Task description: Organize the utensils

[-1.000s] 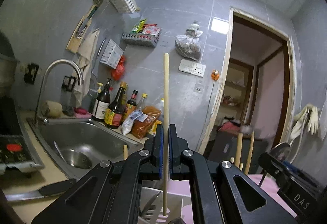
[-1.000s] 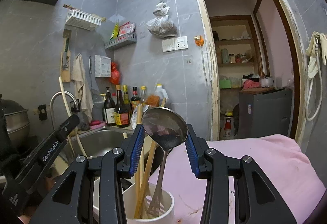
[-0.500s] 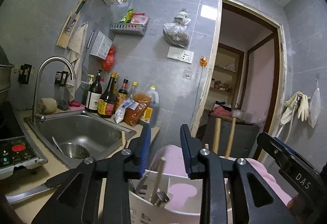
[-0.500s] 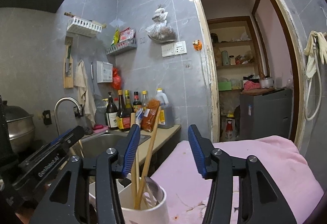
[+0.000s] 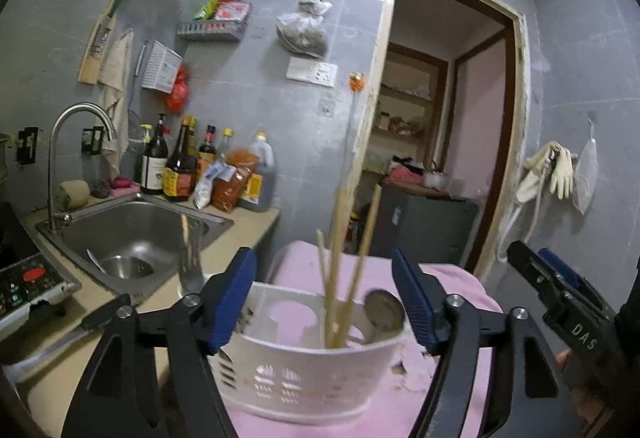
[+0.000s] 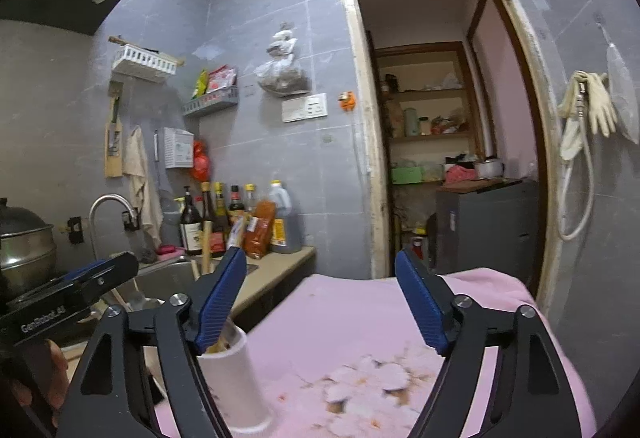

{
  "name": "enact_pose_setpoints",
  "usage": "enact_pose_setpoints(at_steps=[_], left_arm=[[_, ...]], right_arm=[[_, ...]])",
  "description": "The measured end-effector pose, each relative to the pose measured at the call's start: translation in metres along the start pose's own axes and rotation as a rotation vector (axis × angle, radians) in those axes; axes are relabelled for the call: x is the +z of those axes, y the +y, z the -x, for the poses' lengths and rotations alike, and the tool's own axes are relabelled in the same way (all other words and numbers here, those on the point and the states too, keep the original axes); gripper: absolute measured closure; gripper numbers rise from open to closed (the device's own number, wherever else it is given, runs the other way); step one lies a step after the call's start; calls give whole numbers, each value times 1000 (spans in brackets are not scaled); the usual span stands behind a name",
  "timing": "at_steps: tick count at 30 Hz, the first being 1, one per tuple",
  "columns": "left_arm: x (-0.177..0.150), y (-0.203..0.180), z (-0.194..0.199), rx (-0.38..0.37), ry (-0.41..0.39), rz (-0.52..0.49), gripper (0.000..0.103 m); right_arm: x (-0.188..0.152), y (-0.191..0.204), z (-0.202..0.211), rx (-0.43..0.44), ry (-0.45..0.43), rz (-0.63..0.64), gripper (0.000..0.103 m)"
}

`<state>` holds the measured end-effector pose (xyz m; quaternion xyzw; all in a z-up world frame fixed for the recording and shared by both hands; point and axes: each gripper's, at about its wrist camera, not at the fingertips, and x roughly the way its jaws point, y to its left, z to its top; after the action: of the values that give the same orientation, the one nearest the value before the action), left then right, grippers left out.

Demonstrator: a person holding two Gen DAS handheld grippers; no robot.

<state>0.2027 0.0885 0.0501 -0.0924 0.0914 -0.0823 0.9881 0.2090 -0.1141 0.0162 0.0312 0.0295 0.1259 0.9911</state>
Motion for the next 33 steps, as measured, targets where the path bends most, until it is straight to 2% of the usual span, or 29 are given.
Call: enact_pose_setpoints(at_steps=[3, 5, 8, 11, 23, 33], left_arm=[[-5, -9, 3, -34, 33, 4, 24], [-9, -16, 6, -52, 47, 15, 13], [-15, -25, 10, -52, 62, 18, 4], [-22, -37, 16, -60, 72, 5, 2], [-55, -64, 43, -65, 83, -73, 2], [-78, -66, 65, -28, 38, -94, 2]], right_arm=[[0, -14, 16, -16, 0, 3, 20], [0, -21, 27, -22, 4, 11, 16], [-4, -30, 45, -39, 7, 29, 9], [-10, -39, 64, -61, 4, 30, 0], [-28, -54, 118, -159, 10, 69, 0], [-43, -54, 137, -217, 19, 94, 0]])
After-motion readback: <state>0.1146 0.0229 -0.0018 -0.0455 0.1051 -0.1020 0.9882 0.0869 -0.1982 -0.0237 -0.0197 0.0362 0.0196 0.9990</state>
